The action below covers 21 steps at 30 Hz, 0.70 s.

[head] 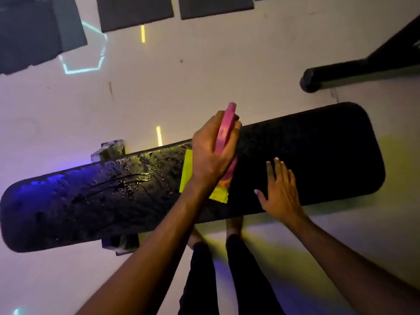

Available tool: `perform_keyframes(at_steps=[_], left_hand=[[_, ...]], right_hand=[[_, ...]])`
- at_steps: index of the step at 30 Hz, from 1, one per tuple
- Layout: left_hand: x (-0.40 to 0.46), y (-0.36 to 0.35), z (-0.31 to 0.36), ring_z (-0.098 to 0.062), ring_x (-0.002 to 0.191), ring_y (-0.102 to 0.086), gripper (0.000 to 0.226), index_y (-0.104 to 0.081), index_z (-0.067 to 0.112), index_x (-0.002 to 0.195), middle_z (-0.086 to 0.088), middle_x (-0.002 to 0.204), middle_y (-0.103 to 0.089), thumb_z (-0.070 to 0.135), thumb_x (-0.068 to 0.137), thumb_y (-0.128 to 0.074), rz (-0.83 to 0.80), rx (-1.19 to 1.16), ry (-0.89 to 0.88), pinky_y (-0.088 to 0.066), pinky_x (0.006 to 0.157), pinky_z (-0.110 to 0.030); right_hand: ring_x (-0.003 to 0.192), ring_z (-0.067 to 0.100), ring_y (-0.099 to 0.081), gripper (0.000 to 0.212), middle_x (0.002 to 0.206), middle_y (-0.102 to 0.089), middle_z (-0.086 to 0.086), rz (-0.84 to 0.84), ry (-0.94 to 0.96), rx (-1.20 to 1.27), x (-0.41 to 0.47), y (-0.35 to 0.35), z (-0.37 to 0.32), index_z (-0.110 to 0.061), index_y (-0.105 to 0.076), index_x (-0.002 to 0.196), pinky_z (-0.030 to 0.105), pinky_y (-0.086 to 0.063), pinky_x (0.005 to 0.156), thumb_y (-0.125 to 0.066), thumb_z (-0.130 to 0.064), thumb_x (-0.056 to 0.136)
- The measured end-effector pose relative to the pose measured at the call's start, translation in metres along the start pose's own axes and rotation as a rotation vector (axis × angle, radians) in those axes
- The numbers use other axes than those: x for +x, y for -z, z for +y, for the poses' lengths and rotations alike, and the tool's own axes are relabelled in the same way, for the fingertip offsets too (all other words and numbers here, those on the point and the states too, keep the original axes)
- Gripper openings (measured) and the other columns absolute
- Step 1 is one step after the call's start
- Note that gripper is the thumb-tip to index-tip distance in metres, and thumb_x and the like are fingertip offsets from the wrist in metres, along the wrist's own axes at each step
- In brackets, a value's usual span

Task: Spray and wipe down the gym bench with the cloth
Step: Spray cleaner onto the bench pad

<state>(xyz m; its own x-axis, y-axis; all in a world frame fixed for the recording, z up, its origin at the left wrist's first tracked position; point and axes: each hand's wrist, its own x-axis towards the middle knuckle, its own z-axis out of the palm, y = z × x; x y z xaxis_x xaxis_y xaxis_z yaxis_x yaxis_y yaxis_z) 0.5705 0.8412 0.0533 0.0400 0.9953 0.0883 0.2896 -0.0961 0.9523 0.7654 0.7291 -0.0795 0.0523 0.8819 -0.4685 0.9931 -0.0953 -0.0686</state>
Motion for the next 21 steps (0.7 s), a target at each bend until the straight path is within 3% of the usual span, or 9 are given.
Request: perform_keyframes(at_steps=[6,10,14,17,21], left_hand=[[0.027,-0.080,0.018,-0.015,0.090,-0.068,0.026,-0.065,0.007,0.116,-0.003,0.102,-0.070,0.028,0.100,-0.061,-0.050,0.068,-0.097,-0.056,0.081,-0.039],[0.030,-0.090,0.004,-0.015,0.095,-0.069,0.038,-0.059,0.010,0.126,-0.002,0.112,-0.069,0.037,0.099,-0.062,-0.111,0.150,-0.106,-0.057,0.083,-0.035],[0.025,-0.096,-0.003,-0.011,0.091,-0.070,0.048,-0.049,0.019,0.130,0.002,0.103,-0.069,0.049,0.095,-0.064,-0.234,0.252,-0.133,-0.056,0.080,-0.024],[0.024,-0.090,-0.005,-0.011,0.089,-0.070,0.060,-0.043,0.022,0.132,0.004,0.095,-0.070,0.056,0.090,-0.068,-0.344,0.256,-0.118,-0.056,0.079,-0.030],[0.024,-0.075,-0.005,-0.015,0.115,-0.062,0.088,-0.033,0.020,0.147,-0.001,0.134,-0.061,0.056,0.080,-0.078,-0.478,0.255,-0.133,-0.054,0.095,-0.033]], right_hand=[[0.158,0.042,-0.019,0.100,0.171,-0.015,0.024,0.000,-0.113,0.098,-0.011,-0.006,0.022,-0.005,-0.018,0.164,0.056,-0.023,0.126,-0.060,-0.060,0.092],[0.159,0.041,-0.017,0.100,0.172,-0.010,0.023,0.014,-0.101,0.139,-0.018,-0.010,0.018,-0.005,-0.014,0.165,0.055,-0.022,0.127,-0.060,-0.057,0.093],[0.160,0.040,-0.015,0.100,0.173,-0.009,0.022,0.018,-0.138,0.185,-0.023,-0.012,0.019,-0.005,-0.013,0.165,0.054,-0.020,0.128,-0.063,-0.055,0.093],[0.160,0.040,-0.014,0.099,0.173,-0.008,0.022,0.010,-0.153,0.209,-0.026,-0.012,0.018,-0.006,-0.013,0.165,0.053,-0.019,0.129,-0.064,-0.053,0.093],[0.161,0.037,-0.014,0.090,0.173,-0.011,0.020,0.004,-0.182,0.230,-0.030,-0.009,0.011,-0.007,-0.015,0.165,0.050,-0.018,0.129,-0.060,-0.047,0.098]])
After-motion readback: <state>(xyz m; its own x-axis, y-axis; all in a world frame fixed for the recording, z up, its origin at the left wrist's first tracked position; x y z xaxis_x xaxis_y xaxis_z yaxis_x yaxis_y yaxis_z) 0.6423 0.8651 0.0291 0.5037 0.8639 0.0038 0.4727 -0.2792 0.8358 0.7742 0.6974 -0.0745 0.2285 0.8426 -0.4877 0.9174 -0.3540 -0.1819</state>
